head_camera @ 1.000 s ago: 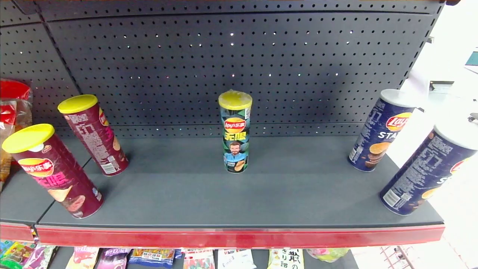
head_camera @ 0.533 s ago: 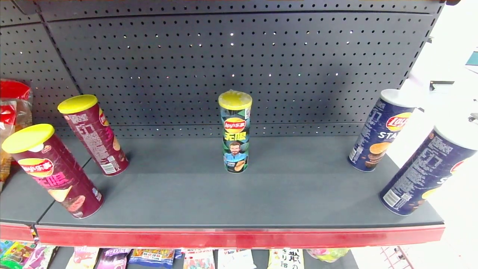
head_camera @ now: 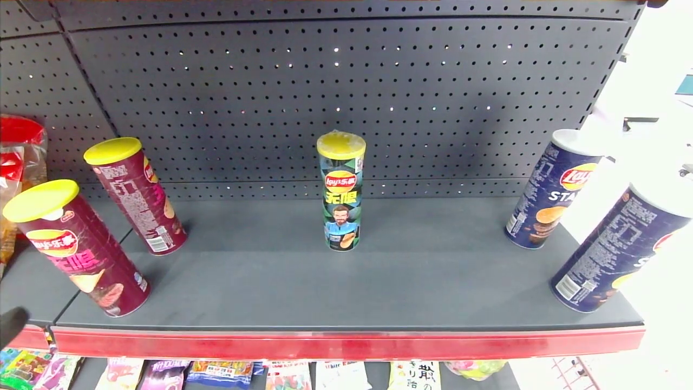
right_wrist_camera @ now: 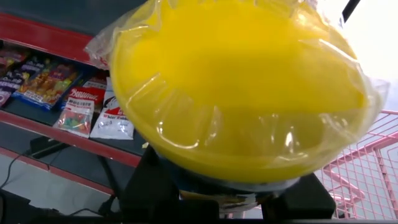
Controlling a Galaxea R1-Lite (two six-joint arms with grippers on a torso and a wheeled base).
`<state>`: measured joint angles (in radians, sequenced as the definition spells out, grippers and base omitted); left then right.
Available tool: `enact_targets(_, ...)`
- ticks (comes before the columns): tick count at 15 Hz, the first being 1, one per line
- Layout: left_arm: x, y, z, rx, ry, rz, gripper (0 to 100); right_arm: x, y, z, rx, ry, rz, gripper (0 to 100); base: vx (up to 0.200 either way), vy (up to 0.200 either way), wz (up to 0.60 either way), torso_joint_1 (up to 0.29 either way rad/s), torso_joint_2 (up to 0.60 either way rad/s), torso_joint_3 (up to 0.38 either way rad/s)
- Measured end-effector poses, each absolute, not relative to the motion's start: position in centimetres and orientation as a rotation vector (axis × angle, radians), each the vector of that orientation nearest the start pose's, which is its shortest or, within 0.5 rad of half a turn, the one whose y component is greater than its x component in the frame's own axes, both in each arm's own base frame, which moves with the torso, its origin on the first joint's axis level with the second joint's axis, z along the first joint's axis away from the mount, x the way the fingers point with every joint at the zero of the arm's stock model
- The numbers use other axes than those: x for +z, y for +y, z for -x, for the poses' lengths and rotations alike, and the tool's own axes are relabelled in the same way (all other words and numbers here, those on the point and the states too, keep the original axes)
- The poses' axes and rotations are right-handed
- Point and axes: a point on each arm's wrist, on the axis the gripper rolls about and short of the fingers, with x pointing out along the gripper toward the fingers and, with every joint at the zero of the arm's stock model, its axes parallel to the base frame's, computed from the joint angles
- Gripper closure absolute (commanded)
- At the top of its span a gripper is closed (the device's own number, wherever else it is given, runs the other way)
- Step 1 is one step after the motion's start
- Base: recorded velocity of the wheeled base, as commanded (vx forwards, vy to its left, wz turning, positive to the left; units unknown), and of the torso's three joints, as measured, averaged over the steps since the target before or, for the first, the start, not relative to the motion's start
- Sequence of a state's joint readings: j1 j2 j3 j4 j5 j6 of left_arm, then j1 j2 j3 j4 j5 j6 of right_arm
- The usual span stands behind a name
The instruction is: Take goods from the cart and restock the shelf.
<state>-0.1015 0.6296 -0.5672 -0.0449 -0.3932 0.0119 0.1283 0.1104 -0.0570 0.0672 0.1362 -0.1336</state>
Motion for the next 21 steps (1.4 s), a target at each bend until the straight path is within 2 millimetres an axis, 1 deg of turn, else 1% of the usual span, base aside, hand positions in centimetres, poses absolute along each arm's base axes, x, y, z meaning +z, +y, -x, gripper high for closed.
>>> enact_targets(1,24.5,-1.7,-5.9,-0.581,0.057,-0.030,0,8.7,0.1,1.9,0.268,0.101,0.126,100,0.000,0.000,0.00,0.000,0.00,0.000)
enact_targets(2,24.6,-2.3,-8.1,-0.655,0.097,-0.053,0,8.7,0.1,1.9,0.267,0.100,0.122,100,0.000,0.000,0.00,0.000,0.00,0.000)
enact_targets(4,23.9,-3.4,-12.3,-0.787,0.179,-0.092,0,8.7,0.1,1.9,0.266,0.097,0.119,100,0.000,0.000,0.00,0.000,0.00,0.000)
enact_targets(7,22.8,-5.2,-17.2,-0.894,0.249,-0.140,0,8.7,0.1,1.9,0.266,0.095,0.117,100,0.000,0.000,0.00,0.000,0.00,0.000)
enact_targets(9,22.4,-6.4,-20.3,-0.946,0.242,-0.164,0,8.7,0.1,1.9,0.264,0.093,0.118,100,0.000,0.000,0.00,0.000,0.00,0.000)
enact_targets(14,21.4,-9.6,-26.9,-1.010,0.219,-0.177,0,8.7,0.0,1.9,0.255,0.093,0.118,100,0.000,0.000,0.00,0.000,0.00,0.000)
enact_targets(16,21.4,-10.6,-29.4,-1.015,0.194,-0.180,0,8.7,0.0,1.9,0.249,0.093,0.118,100,0.000,0.000,0.00,0.000,0.00,0.000)
enact_targets(18,21.5,-11.7,-31.5,-1.025,0.179,-0.180,0,8.7,0.0,1.9,0.248,0.093,0.118,100,0.000,0.000,0.00,0.000,0.00,0.000)
enact_targets(21,21.2,-13.0,-33.0,-1.041,0.201,-0.133,0,8.7,0.0,1.9,0.244,0.094,0.112,100,0.000,0.000,0.00,0.000,0.00,0.000)
